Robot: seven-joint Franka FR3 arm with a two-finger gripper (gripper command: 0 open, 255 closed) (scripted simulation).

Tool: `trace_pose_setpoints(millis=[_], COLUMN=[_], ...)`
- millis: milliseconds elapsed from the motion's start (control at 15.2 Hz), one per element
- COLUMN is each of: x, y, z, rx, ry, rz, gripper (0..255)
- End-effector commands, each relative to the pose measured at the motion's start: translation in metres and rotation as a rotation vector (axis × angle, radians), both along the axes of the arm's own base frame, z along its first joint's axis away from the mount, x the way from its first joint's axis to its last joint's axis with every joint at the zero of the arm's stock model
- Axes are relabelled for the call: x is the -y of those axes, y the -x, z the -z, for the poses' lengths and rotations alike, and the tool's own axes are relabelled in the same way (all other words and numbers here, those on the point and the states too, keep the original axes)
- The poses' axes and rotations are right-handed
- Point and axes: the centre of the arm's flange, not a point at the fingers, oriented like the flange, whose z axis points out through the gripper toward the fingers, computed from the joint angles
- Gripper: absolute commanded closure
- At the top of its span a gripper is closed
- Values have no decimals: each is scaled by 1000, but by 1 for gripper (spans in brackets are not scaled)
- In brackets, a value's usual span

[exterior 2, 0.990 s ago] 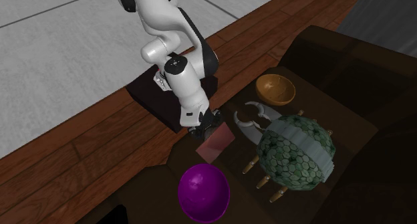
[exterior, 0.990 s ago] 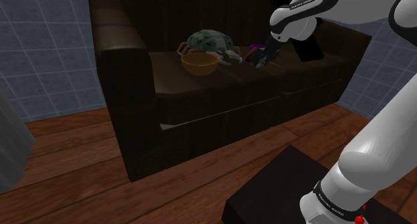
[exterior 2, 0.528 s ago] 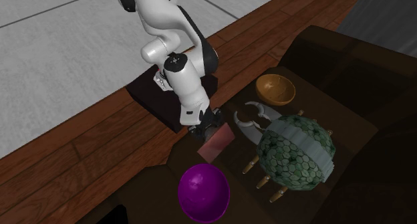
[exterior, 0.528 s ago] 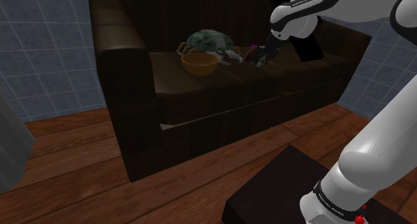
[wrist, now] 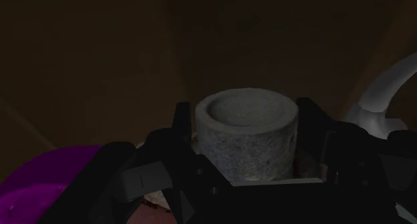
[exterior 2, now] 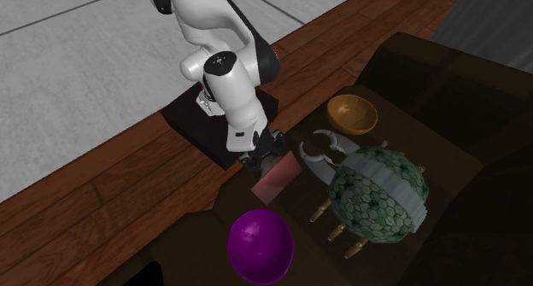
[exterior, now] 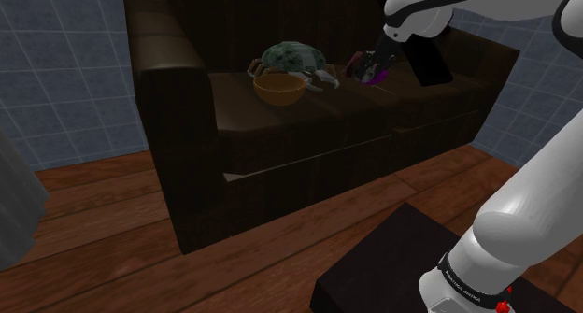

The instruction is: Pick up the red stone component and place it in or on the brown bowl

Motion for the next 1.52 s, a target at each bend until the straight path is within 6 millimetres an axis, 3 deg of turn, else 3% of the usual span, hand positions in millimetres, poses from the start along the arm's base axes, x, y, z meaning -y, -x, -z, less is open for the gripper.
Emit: trace_pose_setpoints(millis=[0,1188,1452], x=[0,0,-51], y=[-1,-1,-11], z=[-11,-104,-101], rx=[1,1,1], ry=[0,0,0], rz=[0,0,0], gripper=[255,255,255])
